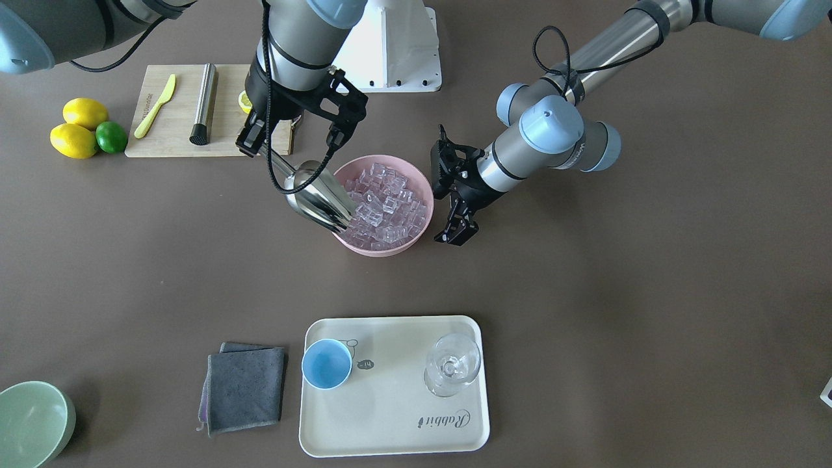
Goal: Put ice in cup with scoop
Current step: 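Carry the scoop over the bowl and dip it into the ice with the right gripper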
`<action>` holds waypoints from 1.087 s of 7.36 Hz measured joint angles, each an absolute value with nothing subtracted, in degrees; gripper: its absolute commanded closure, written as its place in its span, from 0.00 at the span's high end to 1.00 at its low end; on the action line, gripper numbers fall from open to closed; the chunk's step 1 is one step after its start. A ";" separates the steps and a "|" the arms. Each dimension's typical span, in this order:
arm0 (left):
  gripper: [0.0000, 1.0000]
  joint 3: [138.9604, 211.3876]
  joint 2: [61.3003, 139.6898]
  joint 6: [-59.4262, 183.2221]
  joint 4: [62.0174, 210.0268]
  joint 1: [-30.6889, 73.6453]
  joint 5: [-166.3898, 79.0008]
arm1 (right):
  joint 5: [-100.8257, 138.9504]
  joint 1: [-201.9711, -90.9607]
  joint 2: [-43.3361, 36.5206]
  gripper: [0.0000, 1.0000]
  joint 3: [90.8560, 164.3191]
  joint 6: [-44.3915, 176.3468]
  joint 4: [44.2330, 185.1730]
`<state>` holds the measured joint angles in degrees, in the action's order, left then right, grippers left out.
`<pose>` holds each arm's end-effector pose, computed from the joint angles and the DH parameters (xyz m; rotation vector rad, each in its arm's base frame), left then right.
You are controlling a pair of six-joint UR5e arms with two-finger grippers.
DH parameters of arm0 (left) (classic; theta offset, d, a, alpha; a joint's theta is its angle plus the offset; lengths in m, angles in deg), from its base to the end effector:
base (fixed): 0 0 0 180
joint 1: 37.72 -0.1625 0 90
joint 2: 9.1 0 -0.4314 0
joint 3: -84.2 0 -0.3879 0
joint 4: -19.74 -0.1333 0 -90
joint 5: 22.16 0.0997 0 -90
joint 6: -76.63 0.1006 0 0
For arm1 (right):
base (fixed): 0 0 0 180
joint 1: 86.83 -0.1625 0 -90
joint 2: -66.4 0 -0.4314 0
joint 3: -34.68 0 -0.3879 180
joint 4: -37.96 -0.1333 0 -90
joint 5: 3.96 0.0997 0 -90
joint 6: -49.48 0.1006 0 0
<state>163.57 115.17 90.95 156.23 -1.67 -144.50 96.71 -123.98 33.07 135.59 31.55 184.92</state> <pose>0.5290 -0.4833 0.2986 1.0411 0.9460 1.3514 -0.4286 -0.4686 0.1198 0.1288 -0.2484 -1.2451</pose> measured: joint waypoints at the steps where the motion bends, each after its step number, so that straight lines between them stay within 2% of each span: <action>1: 0.99 163.57 115.18 90.95 156.20 -1.68 -144.51 | 96.36 -123.22 33.63 0.00 133.81 31.55 183.88; 4: 0.99 163.57 115.14 90.95 156.21 -1.66 -144.51 | 94.13 -120.69 33.90 0.00 132.17 31.31 183.27; 8: 0.99 163.56 115.15 90.96 156.16 -1.68 -144.50 | 88.27 -120.01 34.82 0.00 133.52 24.96 189.06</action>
<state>163.56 115.15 90.96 156.16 -1.68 -144.50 88.27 -120.01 34.82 133.52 24.96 189.06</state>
